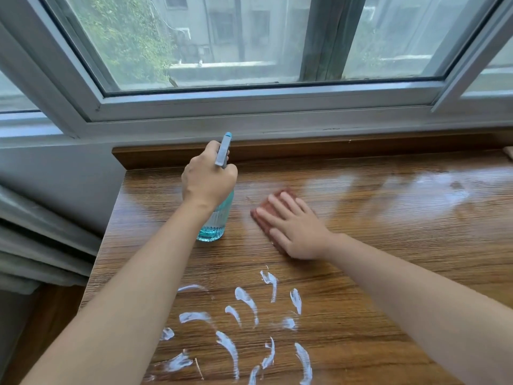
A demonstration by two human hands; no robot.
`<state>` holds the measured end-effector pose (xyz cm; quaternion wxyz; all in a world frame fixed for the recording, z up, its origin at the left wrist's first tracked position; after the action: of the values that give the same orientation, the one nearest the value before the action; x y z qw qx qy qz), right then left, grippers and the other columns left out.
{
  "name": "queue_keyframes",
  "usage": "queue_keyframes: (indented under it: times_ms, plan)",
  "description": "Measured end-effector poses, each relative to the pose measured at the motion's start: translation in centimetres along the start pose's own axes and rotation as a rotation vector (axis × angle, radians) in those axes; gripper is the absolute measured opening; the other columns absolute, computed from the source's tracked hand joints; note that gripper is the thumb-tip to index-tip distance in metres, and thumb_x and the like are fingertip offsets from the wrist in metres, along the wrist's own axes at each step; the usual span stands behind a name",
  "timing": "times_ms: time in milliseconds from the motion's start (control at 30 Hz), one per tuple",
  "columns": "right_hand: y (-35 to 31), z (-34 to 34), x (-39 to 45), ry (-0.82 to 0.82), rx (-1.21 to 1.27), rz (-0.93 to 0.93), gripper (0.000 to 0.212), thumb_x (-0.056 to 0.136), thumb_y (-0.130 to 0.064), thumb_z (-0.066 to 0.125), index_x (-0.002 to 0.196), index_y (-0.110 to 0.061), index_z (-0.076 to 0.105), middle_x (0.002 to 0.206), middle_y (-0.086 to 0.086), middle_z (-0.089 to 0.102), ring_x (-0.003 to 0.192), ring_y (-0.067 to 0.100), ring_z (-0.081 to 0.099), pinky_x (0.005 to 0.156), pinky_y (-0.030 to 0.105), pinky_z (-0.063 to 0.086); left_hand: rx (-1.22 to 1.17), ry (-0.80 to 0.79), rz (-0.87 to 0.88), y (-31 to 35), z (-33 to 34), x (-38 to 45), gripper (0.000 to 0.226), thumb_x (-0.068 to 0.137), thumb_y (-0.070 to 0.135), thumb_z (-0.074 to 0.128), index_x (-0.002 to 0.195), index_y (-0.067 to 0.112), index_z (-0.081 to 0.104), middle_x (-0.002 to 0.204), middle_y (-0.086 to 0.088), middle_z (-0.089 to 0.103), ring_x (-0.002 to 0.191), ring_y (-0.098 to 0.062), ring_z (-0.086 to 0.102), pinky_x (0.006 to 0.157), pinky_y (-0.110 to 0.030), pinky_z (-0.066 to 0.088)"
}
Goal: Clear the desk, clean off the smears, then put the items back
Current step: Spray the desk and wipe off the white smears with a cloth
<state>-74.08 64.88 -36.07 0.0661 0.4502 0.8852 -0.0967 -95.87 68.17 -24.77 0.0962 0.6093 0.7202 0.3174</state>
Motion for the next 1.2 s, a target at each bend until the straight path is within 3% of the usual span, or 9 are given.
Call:
queue_keyframes:
  times_ms: [67, 133, 367, 433, 533, 633, 767, 1000, 1200]
  plan:
    - [0.8, 0.3, -3.2, -0.048, -0.004, -0.17, 0.055, 0.107, -0.054, 0.014, 0.158, -0.052, -0.006, 0.169, -0.009, -0.014, 0.155, 0.019, -0.021, 0.125, 0.043, -0.01, -0.013, 0.012, -0.003, -0.2, 0.0, 0.0, 0.014, 0.091, 0.014, 0.06, 0.105, 0.015, 0.061, 0.083, 0.001, 0.065, 0.075, -0.029, 0.061, 0.065, -0.034, 0.042]
    - [3.0, 0.2, -3.6, -0.058, -0.006, -0.159, 0.055, 0.107, -0.056, 0.014, 0.158, -0.053, -0.006, 0.169, -0.01, -0.014, 0.155, 0.017, -0.02, 0.125, 0.041, -0.009, -0.044, 0.031, -0.033, -0.8, -0.2, 0.1, 0.014, 0.09, 0.013, 0.06, 0.103, 0.016, 0.061, 0.08, 0.005, 0.061, 0.075, -0.028, 0.06, 0.065, -0.032, 0.039]
    - [4.1, -1.3, 5.3, -0.052, 0.153, 0.417, 0.063, 0.103, -0.059, 0.013, 0.161, -0.043, -0.004, 0.172, 0.004, -0.01, 0.156, 0.032, -0.014, 0.126, 0.052, -0.004, -0.105, 0.077, -0.031, -2.3, -0.8, 0.1, 0.015, 0.086, 0.01, 0.06, 0.1, 0.015, 0.062, 0.078, -0.003, 0.064, 0.069, -0.025, 0.059, 0.054, -0.026, 0.035]
    - [2.3, -1.0, 4.6, -0.067, 0.138, 0.375, 0.062, 0.103, -0.057, 0.013, 0.161, -0.043, -0.005, 0.171, 0.005, -0.012, 0.156, 0.033, -0.015, 0.125, 0.052, -0.006, -0.095, 0.073, -0.032, -2.4, -0.8, 0.1, 0.015, 0.085, 0.012, 0.059, 0.1, 0.016, 0.061, 0.08, -0.004, 0.065, 0.07, -0.028, 0.06, 0.057, -0.028, 0.037]
    - [-0.1, -0.1, -0.3, -0.064, 0.041, 0.096, 0.063, 0.099, -0.061, 0.009, 0.159, -0.048, -0.006, 0.171, 0.001, -0.011, 0.157, 0.028, -0.013, 0.125, 0.05, -0.003, -0.103, 0.074, -0.044, -2.6, -0.6, 0.1, 0.017, 0.082, 0.016, 0.057, 0.099, 0.018, 0.06, 0.079, -0.004, 0.065, 0.071, -0.031, 0.061, 0.062, -0.032, 0.04]
    - [0.6, -0.1, -4.3, -0.105, -0.007, -0.081, 0.062, 0.101, -0.065, 0.014, 0.157, -0.053, -0.008, 0.171, -0.006, -0.011, 0.157, 0.022, -0.013, 0.126, 0.047, 0.0, -0.132, 0.093, -0.044, -2.6, -0.8, 0.0, 0.016, 0.084, 0.011, 0.059, 0.099, 0.016, 0.061, 0.077, -0.003, 0.063, 0.068, -0.028, 0.059, 0.056, -0.028, 0.035]
    - [1.7, -0.5, -1.9, -0.078, -0.005, -0.035, 0.068, 0.099, -0.073, 0.017, 0.159, -0.05, -0.008, 0.171, -0.004, -0.011, 0.157, 0.022, -0.016, 0.126, 0.044, -0.004, -0.138, 0.11, -0.028, -2.7, -1.0, -0.3, 0.018, 0.084, 0.008, 0.059, 0.101, 0.015, 0.062, 0.072, 0.001, 0.059, 0.065, -0.024, 0.056, 0.053, -0.026, 0.033]
    - [0.6, -1.3, 7.0, -0.031, 0.142, 0.366, 0.072, 0.096, -0.073, 0.019, 0.16, -0.045, 0.002, 0.172, 0.005, -0.007, 0.156, 0.034, -0.011, 0.124, 0.053, -0.002, -0.111, 0.085, -0.041, -2.5, -0.6, -0.1, 0.02, 0.081, 0.014, 0.057, 0.1, 0.019, 0.061, 0.07, 0.001, 0.058, 0.066, -0.03, 0.057, 0.058, -0.03, 0.035]
    - [-1.0, -0.6, 0.2, -0.116, 0.094, 0.126, 0.064, 0.103, -0.057, 0.022, 0.159, -0.047, -0.006, 0.171, 0.001, -0.016, 0.156, 0.028, -0.017, 0.125, 0.049, -0.005, -0.121, 0.078, -0.028, -2.6, -0.6, 0.0, 0.022, 0.078, 0.019, 0.053, 0.099, 0.019, 0.06, 0.072, -0.001, 0.06, 0.065, -0.03, 0.058, 0.059, -0.031, 0.038]
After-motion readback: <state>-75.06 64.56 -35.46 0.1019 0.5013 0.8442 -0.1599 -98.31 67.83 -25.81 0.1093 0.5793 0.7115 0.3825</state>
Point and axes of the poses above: each hand's wrist, its own x-axis towards the middle knuckle, its own z-axis out of the palm, y = z × x, the point moved 4 cm from there along x, towards the middle knuckle
